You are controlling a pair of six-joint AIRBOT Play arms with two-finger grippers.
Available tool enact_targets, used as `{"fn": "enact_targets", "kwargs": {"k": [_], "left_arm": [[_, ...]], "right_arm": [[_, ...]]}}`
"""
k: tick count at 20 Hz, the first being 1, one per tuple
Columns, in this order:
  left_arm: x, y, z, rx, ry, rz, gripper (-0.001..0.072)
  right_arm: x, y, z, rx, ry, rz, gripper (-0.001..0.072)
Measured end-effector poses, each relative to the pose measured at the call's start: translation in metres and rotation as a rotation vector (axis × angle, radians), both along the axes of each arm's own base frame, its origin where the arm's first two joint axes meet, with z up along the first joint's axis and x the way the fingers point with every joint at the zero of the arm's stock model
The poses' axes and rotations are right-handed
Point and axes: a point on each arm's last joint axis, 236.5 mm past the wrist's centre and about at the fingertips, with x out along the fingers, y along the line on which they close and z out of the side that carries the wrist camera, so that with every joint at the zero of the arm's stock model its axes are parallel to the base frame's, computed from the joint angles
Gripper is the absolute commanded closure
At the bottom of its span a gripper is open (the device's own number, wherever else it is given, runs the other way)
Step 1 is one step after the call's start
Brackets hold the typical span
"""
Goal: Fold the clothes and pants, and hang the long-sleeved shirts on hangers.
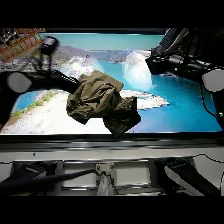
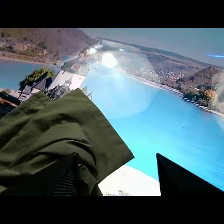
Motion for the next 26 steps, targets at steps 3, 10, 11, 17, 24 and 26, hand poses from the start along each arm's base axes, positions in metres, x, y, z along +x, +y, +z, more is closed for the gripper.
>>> {"fn": "enact_targets", "kwargs": {"k": [3, 10, 11, 17, 24, 26], "left_arm": [[-0.016, -0.058, -0.019, -0.019, 0.026, -0.144, 0.0094], [-0.009, -0.159, -0.043, -0.05, 0.052, -0.314, 0.0088], [-0.006, -0.17, -0.046, -0.058, 0.057, -0.327, 0.0071], [0.003, -0.226, -0.076, -0.065, 0.11, -0.418, 0.0018], [0.006, -0.255, -0.136, 0.044, 0.113, -0.478, 0.0247], [0.012, -0.258, -0.152, 0.061, 0.107, -0.461, 0.0697]], "right_arm": [[0.002, 0.001, 0.003, 0.01, -0.012, -0.004, 0.0133], [0.007, -0.012, 0.0, -0.058, -0.033, -0.026, 0.0366], [0.008, -0.016, -0.002, -0.075, -0.03, -0.032, 0.0372], [0.025, -0.131, -0.038, -0.06, 0.122, -0.398, 0.0198], [-0.018, -0.191, -0.111, 0.011, 0.406, -0.6, 0.0199], [-0.028, -0.186, -0.126, 0.039, 0.451, -0.602, 0.0199]]}}
